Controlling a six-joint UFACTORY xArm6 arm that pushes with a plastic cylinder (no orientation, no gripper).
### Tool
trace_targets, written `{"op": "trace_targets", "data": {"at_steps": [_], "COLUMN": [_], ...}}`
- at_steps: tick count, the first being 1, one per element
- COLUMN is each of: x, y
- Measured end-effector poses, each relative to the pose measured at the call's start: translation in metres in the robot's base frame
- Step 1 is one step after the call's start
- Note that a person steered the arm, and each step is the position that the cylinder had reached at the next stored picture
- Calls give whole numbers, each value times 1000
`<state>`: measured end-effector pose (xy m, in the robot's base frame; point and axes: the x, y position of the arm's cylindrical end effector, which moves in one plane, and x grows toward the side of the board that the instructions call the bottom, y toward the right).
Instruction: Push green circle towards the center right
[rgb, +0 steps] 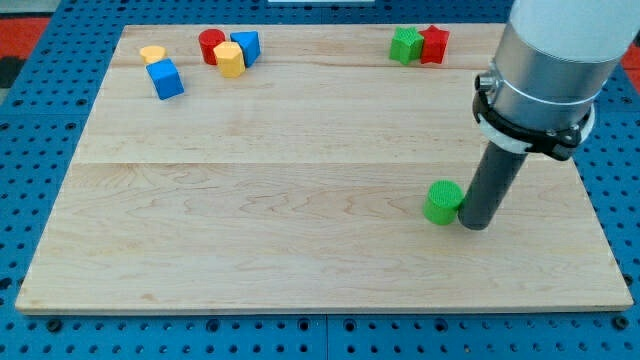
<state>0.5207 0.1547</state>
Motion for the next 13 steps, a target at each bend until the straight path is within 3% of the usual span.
{"op": "trace_targets", "data": {"at_steps": [3,7,13], "x": [-13,10,-88], "y": [-13,-45,-39]}}
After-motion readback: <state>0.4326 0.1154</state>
